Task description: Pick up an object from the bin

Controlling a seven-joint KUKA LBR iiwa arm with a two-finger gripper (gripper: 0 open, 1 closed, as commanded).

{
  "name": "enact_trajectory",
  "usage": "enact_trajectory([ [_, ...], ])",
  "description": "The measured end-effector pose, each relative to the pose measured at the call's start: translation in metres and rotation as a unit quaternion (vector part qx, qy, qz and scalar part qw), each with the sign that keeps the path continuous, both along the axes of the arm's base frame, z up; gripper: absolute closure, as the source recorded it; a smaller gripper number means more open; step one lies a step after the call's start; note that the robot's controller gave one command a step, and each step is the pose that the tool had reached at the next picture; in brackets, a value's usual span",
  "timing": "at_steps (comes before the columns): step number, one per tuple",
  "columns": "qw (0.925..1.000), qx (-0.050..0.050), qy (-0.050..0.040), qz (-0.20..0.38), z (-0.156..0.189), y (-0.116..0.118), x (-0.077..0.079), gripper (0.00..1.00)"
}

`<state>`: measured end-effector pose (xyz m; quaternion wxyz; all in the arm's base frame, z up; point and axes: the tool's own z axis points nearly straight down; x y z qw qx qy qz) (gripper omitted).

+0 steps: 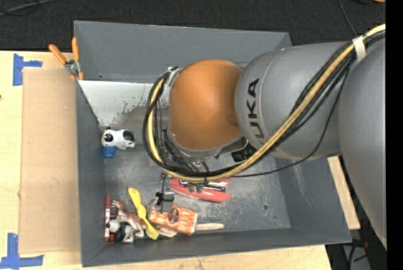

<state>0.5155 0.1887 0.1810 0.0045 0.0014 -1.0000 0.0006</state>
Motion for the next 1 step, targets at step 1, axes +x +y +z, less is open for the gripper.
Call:
enact_trajectory([
  [1, 1.0, 0.001, -0.0033, -0.002, 0.0036, -0.0011, 0.0021, 0.0],
])
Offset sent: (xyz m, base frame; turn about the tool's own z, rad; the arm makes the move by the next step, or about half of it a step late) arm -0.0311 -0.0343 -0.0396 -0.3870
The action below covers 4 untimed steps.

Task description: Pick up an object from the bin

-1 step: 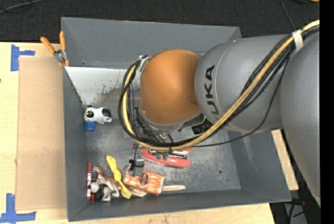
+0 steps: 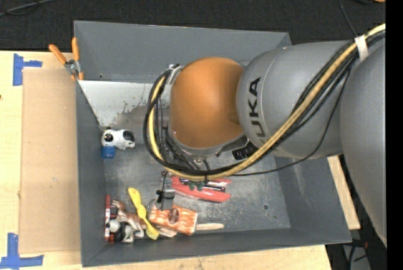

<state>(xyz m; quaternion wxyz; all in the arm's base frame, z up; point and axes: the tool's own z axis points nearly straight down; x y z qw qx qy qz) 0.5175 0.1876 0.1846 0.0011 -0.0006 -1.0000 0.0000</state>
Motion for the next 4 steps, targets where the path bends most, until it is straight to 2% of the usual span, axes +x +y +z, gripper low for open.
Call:
enact_trajectory([
  [1, 0.9935, 0.001, -0.0017, 0.113, -0.023, -0.016, -0.018, 0.0],
  [2, 0.9805, 0.001, 0.0008, 0.196, -0.084, -0.04, -0.036, 0.0],
  [3, 0.9477, 0.001, -0.0011, 0.319, -0.101, -0.079, -0.033, 0.0],
  [4, 0.9646, 0.002, -0.0015, 0.264, -0.113, -0.151, -0.038, 1.0],
])
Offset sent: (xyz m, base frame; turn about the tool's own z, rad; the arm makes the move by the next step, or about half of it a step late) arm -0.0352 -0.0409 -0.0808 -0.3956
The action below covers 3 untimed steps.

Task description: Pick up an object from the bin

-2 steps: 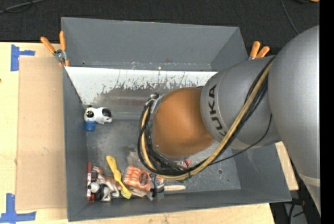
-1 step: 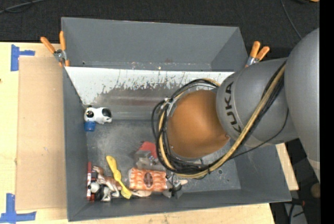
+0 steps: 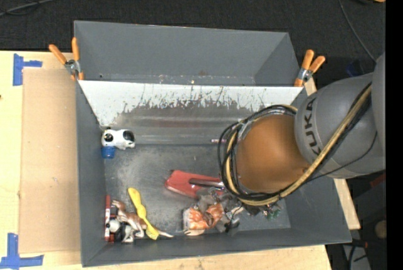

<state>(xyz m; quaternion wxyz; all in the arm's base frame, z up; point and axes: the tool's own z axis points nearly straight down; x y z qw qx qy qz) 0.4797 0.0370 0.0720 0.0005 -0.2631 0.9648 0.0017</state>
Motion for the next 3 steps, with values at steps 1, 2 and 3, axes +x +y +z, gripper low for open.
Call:
enact_trajectory([
  [1, 1.0, 0.0, 0.0001, -0.001, 0.0, 0.0001, 0.0, 1.0],
  [2, 1.0, 0.0, 0.0001, -0.002, 0.0, 0.0002, 0.0, 1.0],
  [3, 1.0, 0.0, 0.0001, -0.002, 0.0, 0.0002, 0.0, 1.0],
])
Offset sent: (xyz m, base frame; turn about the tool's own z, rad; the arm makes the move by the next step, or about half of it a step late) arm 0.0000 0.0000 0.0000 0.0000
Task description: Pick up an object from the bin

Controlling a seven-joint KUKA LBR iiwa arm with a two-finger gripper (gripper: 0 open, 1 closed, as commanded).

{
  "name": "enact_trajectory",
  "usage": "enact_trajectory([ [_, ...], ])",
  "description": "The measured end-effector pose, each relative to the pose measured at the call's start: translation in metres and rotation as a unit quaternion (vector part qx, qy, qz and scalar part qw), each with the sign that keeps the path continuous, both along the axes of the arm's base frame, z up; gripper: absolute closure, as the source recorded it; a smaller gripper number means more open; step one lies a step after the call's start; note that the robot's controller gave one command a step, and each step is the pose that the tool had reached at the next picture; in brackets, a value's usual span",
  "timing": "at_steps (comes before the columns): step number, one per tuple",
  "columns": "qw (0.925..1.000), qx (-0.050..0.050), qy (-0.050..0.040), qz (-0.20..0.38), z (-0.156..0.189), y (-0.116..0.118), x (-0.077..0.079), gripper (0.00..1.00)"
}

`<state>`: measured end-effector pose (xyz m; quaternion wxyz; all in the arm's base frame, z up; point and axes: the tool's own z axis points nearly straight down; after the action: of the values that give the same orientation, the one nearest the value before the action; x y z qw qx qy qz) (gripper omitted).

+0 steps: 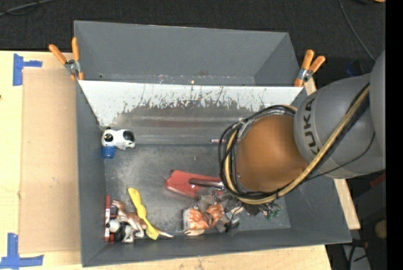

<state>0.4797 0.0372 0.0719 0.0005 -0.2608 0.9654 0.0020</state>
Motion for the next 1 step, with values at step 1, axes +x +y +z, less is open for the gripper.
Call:
enact_trajectory([
  [1, 1.0, 0.001, -0.0002, -0.004, 0.0017, -0.0005, -0.0002, 1.0],
])
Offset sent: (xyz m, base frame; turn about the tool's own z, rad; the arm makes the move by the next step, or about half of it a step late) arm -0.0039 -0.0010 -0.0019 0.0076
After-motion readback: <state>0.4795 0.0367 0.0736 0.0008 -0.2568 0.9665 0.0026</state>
